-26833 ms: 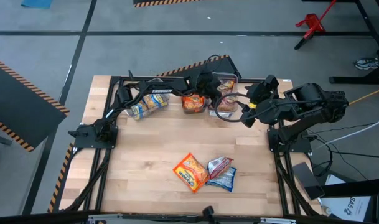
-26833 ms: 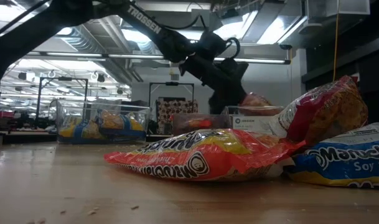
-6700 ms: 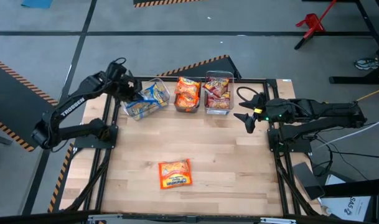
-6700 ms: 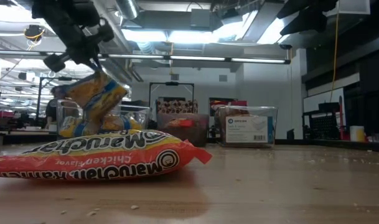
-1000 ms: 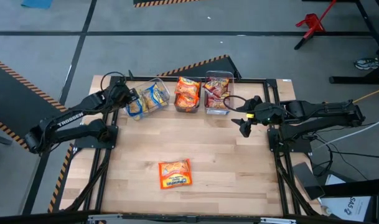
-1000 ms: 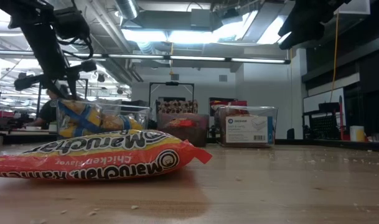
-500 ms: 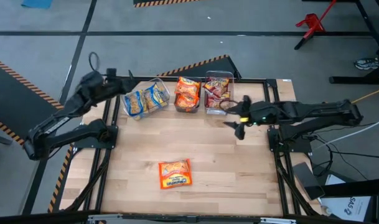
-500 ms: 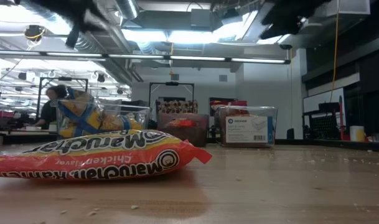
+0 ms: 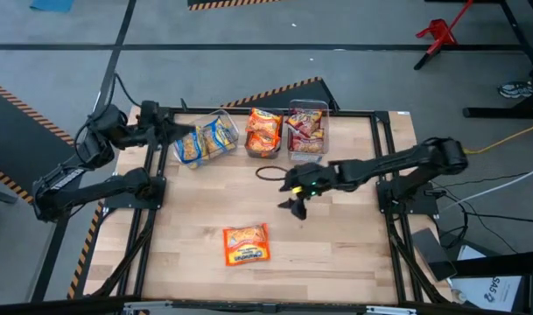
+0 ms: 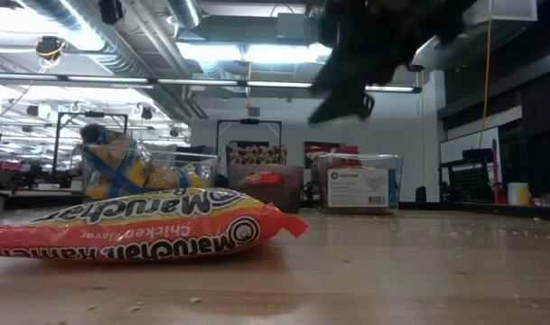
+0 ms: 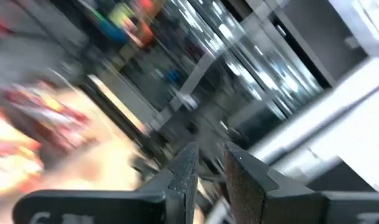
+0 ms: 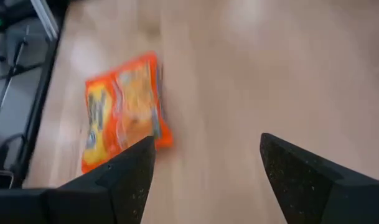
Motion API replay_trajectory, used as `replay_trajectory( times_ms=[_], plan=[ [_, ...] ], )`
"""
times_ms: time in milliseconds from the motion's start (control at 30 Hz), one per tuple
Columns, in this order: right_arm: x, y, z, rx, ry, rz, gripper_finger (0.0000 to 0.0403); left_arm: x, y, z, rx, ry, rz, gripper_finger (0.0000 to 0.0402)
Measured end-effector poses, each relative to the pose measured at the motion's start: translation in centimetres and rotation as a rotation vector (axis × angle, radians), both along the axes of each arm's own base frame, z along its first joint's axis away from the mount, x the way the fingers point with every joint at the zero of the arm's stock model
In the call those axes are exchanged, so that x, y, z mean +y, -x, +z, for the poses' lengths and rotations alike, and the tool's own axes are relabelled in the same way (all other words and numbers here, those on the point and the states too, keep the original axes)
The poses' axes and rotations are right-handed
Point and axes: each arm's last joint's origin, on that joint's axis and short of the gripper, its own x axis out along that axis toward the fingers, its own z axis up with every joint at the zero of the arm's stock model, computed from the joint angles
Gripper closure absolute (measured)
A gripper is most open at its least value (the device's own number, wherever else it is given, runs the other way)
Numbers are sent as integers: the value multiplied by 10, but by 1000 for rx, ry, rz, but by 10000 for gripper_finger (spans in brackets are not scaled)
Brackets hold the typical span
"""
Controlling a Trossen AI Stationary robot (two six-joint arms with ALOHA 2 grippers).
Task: Sort Maruchan noodles
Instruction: Put the orange noodle pack into the black bin
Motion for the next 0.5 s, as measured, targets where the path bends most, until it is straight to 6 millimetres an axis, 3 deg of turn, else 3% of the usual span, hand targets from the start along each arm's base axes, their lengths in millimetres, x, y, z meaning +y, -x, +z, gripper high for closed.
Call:
replay_trajectory(
  times_ms=[200, 500],
  plan=[
    [19, -5, -24, 108, -89, -3, 125, -15, -9, -6, 63, -5, -232, 332],
    [48, 8, -7, 104, -168, 12, 125, -41, -46, -32, 320, -7, -355, 332]
  ],
)
